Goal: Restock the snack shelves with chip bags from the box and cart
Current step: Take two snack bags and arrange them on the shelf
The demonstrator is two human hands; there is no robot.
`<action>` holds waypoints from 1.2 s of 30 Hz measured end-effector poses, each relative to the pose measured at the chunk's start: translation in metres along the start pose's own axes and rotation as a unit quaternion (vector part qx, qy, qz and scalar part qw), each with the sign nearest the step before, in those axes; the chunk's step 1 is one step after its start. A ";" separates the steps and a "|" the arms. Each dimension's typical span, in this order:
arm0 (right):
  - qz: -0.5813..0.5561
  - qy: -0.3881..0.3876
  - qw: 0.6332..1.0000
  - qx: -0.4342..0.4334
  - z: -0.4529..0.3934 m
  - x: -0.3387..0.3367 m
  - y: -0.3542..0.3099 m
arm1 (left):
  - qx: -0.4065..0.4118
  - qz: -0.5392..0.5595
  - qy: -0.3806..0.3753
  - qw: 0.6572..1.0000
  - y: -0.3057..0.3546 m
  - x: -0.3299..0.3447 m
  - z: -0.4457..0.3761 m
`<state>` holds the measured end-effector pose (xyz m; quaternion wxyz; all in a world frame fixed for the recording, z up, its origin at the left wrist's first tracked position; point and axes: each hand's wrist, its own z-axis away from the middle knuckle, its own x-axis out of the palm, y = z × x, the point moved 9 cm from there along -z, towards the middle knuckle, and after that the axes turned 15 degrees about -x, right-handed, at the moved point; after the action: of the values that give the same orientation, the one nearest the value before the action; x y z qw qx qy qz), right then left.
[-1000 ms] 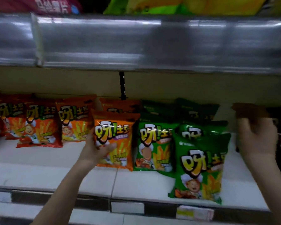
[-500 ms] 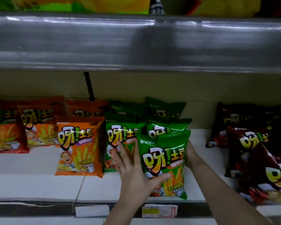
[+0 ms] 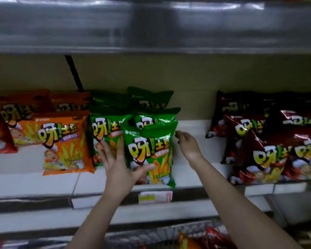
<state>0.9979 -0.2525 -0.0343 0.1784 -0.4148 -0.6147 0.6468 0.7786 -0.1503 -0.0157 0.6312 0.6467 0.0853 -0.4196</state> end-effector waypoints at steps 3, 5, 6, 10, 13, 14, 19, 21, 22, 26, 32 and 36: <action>-0.012 0.028 0.998 -0.051 0.045 -0.029 -0.005 | 0.016 0.079 0.040 0.996 0.001 -0.010 0.037; -0.040 0.001 0.997 -0.068 0.087 -0.039 -0.003 | 0.021 0.113 0.062 0.991 -0.009 -0.006 0.070; -0.045 -0.018 0.995 -0.081 0.104 -0.042 -0.006 | 0.039 0.131 0.071 0.988 -0.012 -0.004 0.083; -0.017 -0.104 0.991 -0.080 0.176 -0.061 0.026 | 0.073 0.126 0.034 0.989 -0.035 0.041 0.137; 0.136 -0.166 0.975 -0.054 0.216 -0.081 0.092 | 0.005 0.124 -0.057 0.991 -0.058 0.092 0.165; 0.203 -0.197 0.958 -0.040 0.227 -0.086 0.117 | -0.022 0.115 -0.093 0.989 -0.064 0.112 0.173; 0.432 -0.399 0.802 0.109 0.283 -0.097 0.226 | -0.162 0.012 -0.323 0.932 -0.088 0.227 0.215; 0.446 -0.451 0.767 0.101 0.295 -0.094 0.238 | -0.192 -0.059 -0.391 0.898 -0.108 0.268 0.234; 0.451 -0.466 0.756 0.085 0.297 -0.092 0.240 | -0.199 -0.095 -0.411 0.885 -0.119 0.281 0.241; 0.448 -0.489 0.743 0.089 0.300 -0.095 0.252 | -0.233 -0.156 -0.436 0.855 -0.147 0.303 0.255; 0.470 -0.436 0.767 0.038 0.299 -0.095 0.239 | -0.286 -0.092 -0.439 0.847 -0.145 0.314 0.267; 0.405 -0.376 0.833 0.010 0.301 -0.100 0.219 | -0.323 0.015 -0.461 0.827 -0.138 0.325 0.279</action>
<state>0.8909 -0.5605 -0.2390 -0.3406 -0.3494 -0.4046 0.7734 0.7755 -0.5083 -0.2883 0.7763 0.1386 -0.0942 -0.6077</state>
